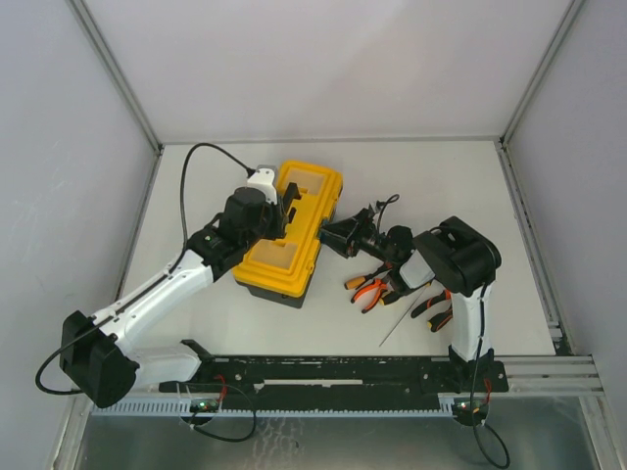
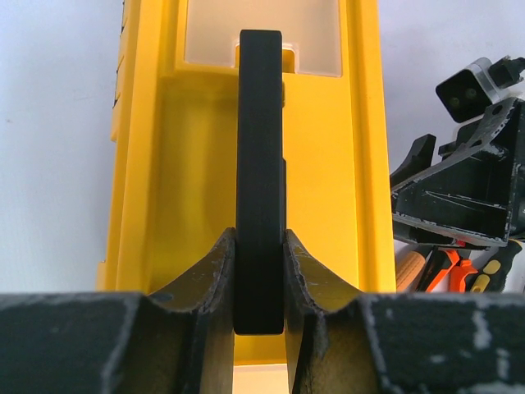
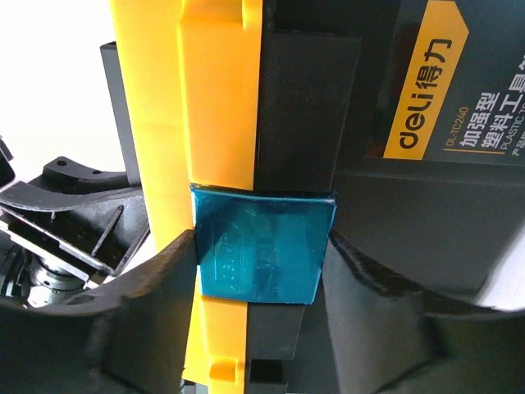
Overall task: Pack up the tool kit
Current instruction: Open the toolbox at the center of the board.
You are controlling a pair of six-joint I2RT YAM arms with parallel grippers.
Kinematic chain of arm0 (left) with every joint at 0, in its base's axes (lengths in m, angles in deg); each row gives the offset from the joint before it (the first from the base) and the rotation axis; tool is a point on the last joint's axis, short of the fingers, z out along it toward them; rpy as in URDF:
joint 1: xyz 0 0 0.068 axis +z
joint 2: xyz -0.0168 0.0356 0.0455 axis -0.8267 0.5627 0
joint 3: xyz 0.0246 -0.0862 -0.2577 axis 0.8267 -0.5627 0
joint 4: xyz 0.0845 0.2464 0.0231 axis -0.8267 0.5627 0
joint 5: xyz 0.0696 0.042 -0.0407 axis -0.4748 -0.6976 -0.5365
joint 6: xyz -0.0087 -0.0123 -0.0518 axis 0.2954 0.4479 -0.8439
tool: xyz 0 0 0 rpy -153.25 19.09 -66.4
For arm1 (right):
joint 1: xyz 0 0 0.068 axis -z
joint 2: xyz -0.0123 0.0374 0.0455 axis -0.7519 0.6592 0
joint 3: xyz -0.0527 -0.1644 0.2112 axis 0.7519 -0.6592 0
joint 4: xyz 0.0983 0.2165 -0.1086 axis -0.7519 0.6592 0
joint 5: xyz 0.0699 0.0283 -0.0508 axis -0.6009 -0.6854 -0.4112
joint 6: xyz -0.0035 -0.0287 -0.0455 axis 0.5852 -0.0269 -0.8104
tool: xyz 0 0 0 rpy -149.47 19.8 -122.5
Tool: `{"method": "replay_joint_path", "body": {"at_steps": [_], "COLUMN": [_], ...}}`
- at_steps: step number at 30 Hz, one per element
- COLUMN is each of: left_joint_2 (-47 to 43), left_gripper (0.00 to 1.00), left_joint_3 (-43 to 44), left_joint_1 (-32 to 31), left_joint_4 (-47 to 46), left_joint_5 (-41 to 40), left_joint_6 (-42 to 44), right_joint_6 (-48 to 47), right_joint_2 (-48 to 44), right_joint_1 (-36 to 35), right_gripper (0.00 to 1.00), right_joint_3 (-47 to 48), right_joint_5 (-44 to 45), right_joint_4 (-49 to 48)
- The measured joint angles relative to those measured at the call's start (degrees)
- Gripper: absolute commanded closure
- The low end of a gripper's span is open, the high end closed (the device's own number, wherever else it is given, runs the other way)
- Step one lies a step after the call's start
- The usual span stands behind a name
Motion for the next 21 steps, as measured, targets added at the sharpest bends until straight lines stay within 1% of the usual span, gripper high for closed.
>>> {"method": "replay_joint_path", "body": {"at_steps": [2,3,4,8,10,15,16,21], "left_joint_2": [0.0,0.0,0.0,0.0,0.1,0.2,0.2,0.7], "left_gripper": [1.0,1.0,1.0,1.0,1.0,1.0,1.0,1.0], "left_joint_3": [0.0,0.0,0.0,0.0,0.0,0.0,0.0,0.1], "left_joint_1": [0.1,0.1,0.1,0.1,0.1,0.1,0.2,0.3], "left_joint_4": [-0.1,-0.1,-0.1,-0.1,-0.2,-0.2,-0.3,-0.8], "left_joint_5": [0.0,0.0,0.0,0.1,0.1,0.1,0.1,-0.2], "left_joint_6": [0.0,0.0,0.0,0.0,0.0,0.1,0.1,0.1], "right_joint_6": [0.0,0.0,0.0,0.0,-0.1,-0.7,-1.0,-4.5], "right_joint_2": [0.3,0.4,0.4,0.4,0.4,-0.3,-0.7,-5.6], "right_joint_1": [0.0,0.0,0.0,0.0,0.0,0.0,0.0,-0.1], "right_gripper": [0.62,0.7,0.75,0.85,0.93,1.0,1.0,1.0], "right_joint_3": [0.0,0.0,0.0,0.0,0.0,0.0,0.0,0.0], "right_joint_5": [0.1,0.1,0.1,0.0,0.0,0.2,0.3,1.8], "right_joint_4": [0.2,0.2,0.1,0.1,0.1,1.3,2.1,10.8]}}
